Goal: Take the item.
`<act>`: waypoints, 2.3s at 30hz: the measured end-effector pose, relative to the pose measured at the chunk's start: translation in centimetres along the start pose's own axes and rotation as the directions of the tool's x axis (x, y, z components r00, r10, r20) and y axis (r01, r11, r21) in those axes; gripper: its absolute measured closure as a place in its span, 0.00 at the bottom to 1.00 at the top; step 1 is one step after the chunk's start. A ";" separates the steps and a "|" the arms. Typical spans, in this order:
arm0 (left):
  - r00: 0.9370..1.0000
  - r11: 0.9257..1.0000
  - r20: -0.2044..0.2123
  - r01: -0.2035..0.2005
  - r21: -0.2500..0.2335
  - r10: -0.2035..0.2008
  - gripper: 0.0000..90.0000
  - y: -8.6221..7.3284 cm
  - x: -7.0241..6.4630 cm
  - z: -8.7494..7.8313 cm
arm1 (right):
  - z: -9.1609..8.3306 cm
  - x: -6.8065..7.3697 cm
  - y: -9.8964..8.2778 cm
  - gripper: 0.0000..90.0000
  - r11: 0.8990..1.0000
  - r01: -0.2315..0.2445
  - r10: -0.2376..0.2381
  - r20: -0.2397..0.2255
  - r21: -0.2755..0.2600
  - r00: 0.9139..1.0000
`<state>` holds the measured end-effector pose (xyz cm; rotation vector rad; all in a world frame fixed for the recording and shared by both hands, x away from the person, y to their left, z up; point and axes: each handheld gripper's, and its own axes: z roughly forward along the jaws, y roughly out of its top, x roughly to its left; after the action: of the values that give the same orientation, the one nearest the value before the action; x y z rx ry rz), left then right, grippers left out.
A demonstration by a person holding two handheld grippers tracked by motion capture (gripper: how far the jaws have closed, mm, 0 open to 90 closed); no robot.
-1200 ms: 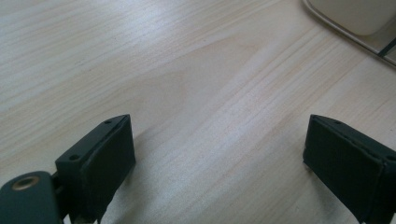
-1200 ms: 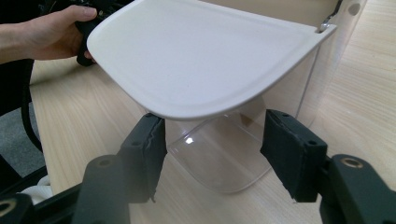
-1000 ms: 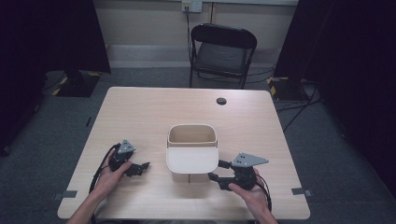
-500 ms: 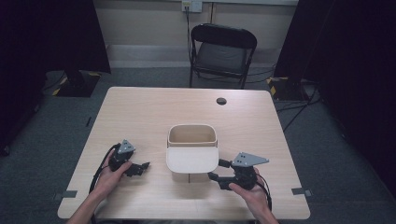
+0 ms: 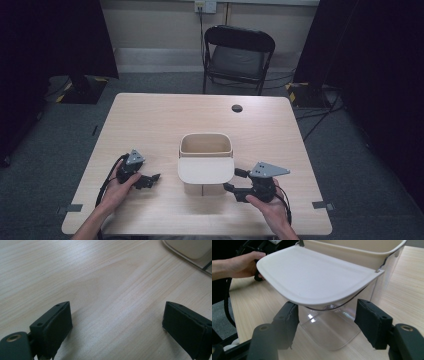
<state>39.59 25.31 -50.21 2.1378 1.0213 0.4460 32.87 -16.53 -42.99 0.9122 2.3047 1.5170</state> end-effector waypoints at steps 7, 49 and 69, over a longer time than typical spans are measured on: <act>1.000 1.000 0.000 0.001 0.001 -0.001 0.09 0.0 0.0 0.0 | 0.0 0.0 0.1 0.40 1.000 -0.003 0.003 0.002 -0.008 1.000; 1.000 1.000 0.000 0.001 0.001 -0.001 0.09 0.0 0.0 0.0 | -0.2 -0.4 1.1 0.45 0.999 0.006 -0.005 0.026 -0.045 1.000; 1.000 1.000 0.000 0.001 0.001 -0.001 0.09 0.0 0.0 0.0 | -0.2 -0.5 1.5 0.43 0.998 -0.007 0.010 0.035 -0.066 0.999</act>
<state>39.58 25.30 -50.20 2.1379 1.0227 0.4456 33.71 -16.56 -41.68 0.9252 2.2153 1.5576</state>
